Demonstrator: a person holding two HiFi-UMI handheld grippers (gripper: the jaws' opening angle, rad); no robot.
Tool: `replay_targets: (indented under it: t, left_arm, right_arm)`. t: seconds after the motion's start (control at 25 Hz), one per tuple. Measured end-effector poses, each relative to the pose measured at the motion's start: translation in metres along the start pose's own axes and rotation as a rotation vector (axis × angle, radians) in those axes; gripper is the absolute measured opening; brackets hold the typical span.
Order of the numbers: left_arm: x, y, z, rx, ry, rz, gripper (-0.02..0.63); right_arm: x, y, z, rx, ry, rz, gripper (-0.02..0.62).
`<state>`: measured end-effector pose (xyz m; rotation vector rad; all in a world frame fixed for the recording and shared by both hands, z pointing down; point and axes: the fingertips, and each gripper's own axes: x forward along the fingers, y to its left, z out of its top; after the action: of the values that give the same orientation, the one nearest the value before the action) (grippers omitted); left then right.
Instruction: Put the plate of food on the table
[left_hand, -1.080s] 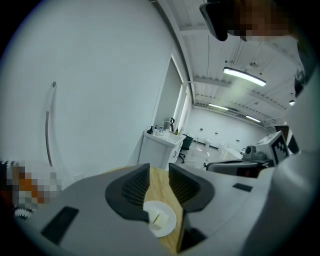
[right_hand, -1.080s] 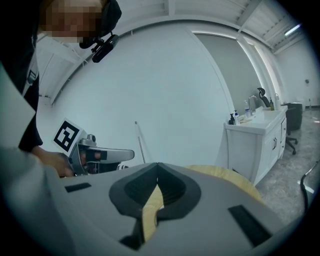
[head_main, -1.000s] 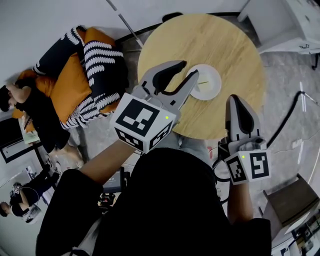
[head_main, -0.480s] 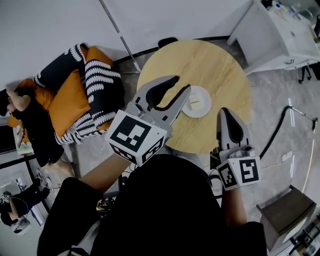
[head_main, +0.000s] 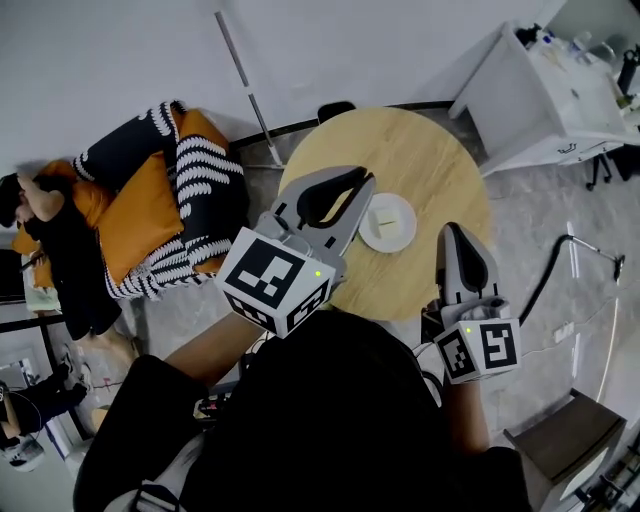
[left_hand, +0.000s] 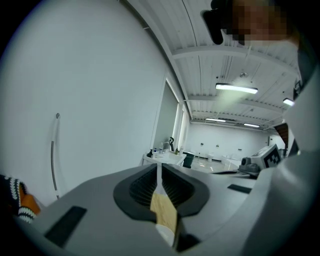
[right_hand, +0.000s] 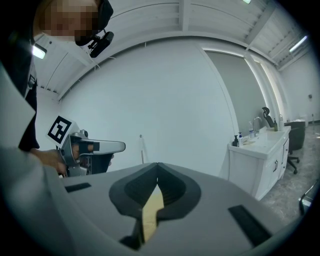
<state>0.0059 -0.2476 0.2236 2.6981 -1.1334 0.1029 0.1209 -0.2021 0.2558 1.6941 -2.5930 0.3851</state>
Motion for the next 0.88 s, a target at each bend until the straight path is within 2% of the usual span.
replay_targets:
  t: [0.16, 0.88]
  left_arm:
    - [-0.003, 0.001, 0.010, -0.001, -0.027, 0.005, 0.006]
    - [-0.008, 0.001, 0.023, -0.005, -0.070, 0.002, 0.006]
  right_arm:
    - [-0.001, 0.001, 0.008, -0.009, -0.020, 0.000, 0.008]
    - [-0.005, -0.004, 0.026, -0.075, -0.051, -0.002, 0.008]
